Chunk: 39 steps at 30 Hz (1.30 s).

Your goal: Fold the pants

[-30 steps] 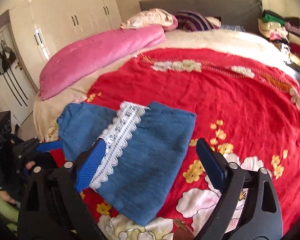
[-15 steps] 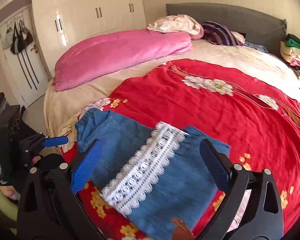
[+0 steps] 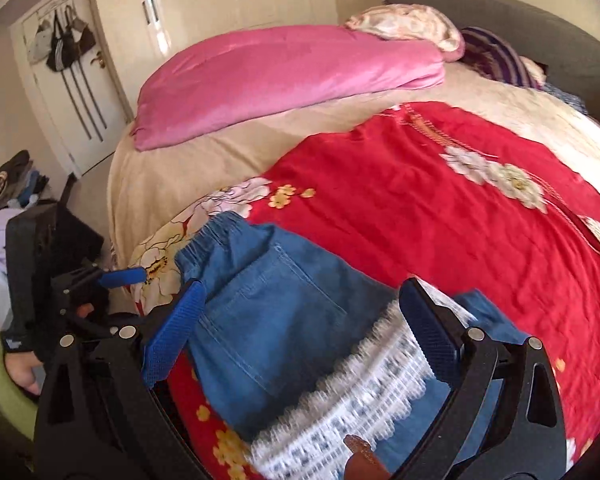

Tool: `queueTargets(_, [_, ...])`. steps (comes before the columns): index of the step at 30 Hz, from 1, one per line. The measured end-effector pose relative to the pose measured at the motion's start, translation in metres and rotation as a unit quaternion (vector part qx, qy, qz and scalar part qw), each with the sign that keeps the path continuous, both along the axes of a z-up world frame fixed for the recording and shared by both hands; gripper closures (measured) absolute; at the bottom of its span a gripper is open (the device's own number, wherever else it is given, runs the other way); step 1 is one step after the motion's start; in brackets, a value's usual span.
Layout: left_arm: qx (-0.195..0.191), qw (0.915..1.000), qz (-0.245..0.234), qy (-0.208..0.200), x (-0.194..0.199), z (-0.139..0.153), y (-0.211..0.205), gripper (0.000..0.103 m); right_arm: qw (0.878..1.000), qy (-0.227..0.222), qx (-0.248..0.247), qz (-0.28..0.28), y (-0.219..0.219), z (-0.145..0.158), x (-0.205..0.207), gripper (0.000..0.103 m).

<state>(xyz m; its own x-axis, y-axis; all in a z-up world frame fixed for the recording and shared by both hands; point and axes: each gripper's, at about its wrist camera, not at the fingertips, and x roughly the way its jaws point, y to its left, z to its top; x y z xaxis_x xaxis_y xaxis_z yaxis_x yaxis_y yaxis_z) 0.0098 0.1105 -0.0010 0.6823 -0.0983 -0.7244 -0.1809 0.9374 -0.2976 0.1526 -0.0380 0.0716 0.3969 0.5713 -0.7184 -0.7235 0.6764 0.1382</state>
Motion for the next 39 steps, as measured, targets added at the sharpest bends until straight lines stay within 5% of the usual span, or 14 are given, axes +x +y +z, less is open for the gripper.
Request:
queueTargets(4, [-0.037,0.9993,-0.006,0.007,0.005,-0.017,0.004,0.010,0.999,0.019,-0.012,0.030,0.033,-0.010,0.012,0.011])
queueTargets(7, [-0.064,0.9978,-0.016,0.008,0.009,-0.026,0.005,0.045,0.998,0.031,-0.026,0.051,0.057,-0.020,0.020,0.011])
queueTargets(11, [-0.084,0.9961,-0.024,0.013,0.013,-0.035,0.005,0.051,0.995,0.050,-0.042,0.082,0.087,-0.034,0.027,0.011])
queueTargets(21, [-0.097,0.9947,-0.029,0.020,0.018,-0.042,0.007,0.051,0.984,0.092,-0.080,0.127,0.138,-0.072,0.039,0.011])
queueTargets(24, [-0.099,0.9944,-0.031,0.021,0.019,-0.042,0.007,0.051,0.980,0.111,-0.073,0.148,0.139,-0.083,0.039,0.042])
queueTargets(30, [-0.115,0.9920,-0.049,0.014,0.020,-0.041,0.006,0.032,0.982,0.118,-0.015,0.143,0.104,-0.066,0.040,0.076])
queueTargets(39, [-0.137,0.9847,-0.106,-0.019,0.035,-0.027,-0.039,0.020,0.983,0.098,0.094,0.121,0.005,-0.017,0.036,0.077])
